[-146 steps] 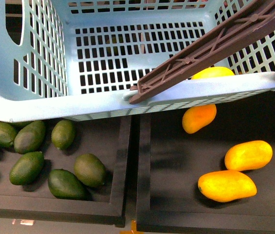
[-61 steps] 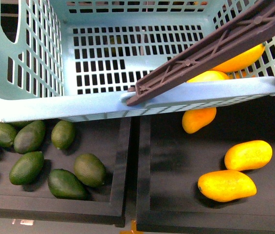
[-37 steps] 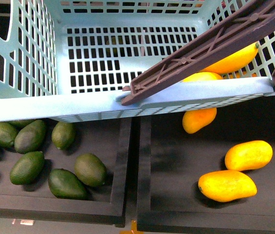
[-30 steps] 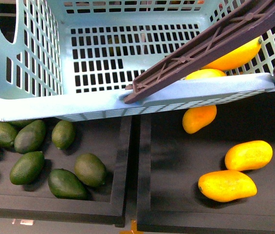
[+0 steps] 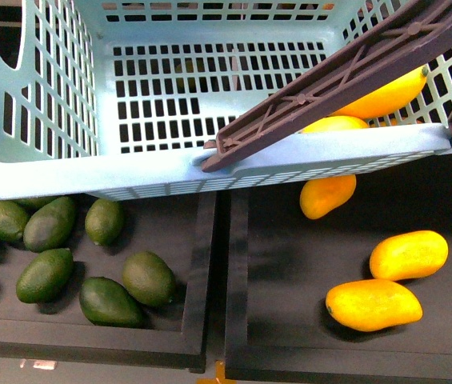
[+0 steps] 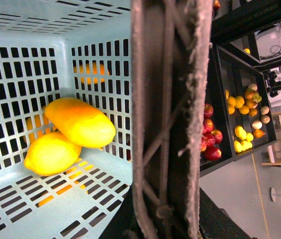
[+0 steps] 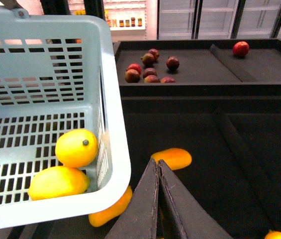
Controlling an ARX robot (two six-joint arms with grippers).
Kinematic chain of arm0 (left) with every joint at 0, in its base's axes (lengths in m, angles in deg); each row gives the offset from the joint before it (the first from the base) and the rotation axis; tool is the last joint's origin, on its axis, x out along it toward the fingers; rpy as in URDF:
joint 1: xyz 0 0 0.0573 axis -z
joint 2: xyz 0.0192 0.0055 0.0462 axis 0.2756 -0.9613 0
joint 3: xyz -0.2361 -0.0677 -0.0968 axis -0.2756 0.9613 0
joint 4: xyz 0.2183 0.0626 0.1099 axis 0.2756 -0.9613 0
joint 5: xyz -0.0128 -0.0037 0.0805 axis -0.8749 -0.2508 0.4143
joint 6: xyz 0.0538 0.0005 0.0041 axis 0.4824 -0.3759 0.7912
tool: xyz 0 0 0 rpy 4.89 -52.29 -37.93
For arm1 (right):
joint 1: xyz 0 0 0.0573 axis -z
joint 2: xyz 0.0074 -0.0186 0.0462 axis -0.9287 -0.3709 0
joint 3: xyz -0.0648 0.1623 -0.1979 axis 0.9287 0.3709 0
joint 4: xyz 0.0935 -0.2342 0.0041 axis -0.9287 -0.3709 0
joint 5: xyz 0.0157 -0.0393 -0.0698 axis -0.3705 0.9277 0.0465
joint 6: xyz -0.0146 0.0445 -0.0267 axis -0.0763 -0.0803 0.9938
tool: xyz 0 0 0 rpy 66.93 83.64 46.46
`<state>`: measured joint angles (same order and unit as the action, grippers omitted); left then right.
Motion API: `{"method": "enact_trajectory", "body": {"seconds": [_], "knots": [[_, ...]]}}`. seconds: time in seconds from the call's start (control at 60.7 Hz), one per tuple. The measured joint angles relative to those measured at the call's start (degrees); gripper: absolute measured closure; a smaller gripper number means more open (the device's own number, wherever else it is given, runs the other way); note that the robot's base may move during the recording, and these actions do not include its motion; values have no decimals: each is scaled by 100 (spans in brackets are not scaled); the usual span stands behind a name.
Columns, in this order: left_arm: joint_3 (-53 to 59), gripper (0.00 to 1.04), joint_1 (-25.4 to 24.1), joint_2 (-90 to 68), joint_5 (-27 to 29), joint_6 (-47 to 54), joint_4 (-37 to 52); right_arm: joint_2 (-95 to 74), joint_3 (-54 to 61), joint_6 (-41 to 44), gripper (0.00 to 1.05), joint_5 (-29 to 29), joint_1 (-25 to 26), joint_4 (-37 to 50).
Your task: Pick lemon and mango into basket
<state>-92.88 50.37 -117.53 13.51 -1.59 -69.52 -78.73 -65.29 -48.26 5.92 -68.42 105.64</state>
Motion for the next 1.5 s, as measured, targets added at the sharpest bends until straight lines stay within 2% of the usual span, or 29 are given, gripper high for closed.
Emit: {"method": "enact_trajectory", "body": {"seconds": [0.247,0.379,1.037,1.103,1.136,1.383,1.482,1.499], "knots": [[0,99,2,0,-2,2,0,625,181,0,103,0,0,-446],[0,99,2,0,-17,0,0,798,291,2,103,-4,0,-382],[0,99,2,0,-2,2,0,2002,291,2,103,-4,0,-1563],[0,99,2,0,-11,2,-2,2647,289,2,103,-7,0,-2398],[0,99,0,0,-7,2,0,2822,289,4,103,-7,0,-2507],[0,99,-2,0,-2,-2,0,2977,289,4,103,-2,0,-2570],[0,99,0,0,0,2,0,2979,289,9,89,-4,0,-2570],[0,99,0,0,0,4,0,2979,289,9,84,-4,0,-2570]]}}
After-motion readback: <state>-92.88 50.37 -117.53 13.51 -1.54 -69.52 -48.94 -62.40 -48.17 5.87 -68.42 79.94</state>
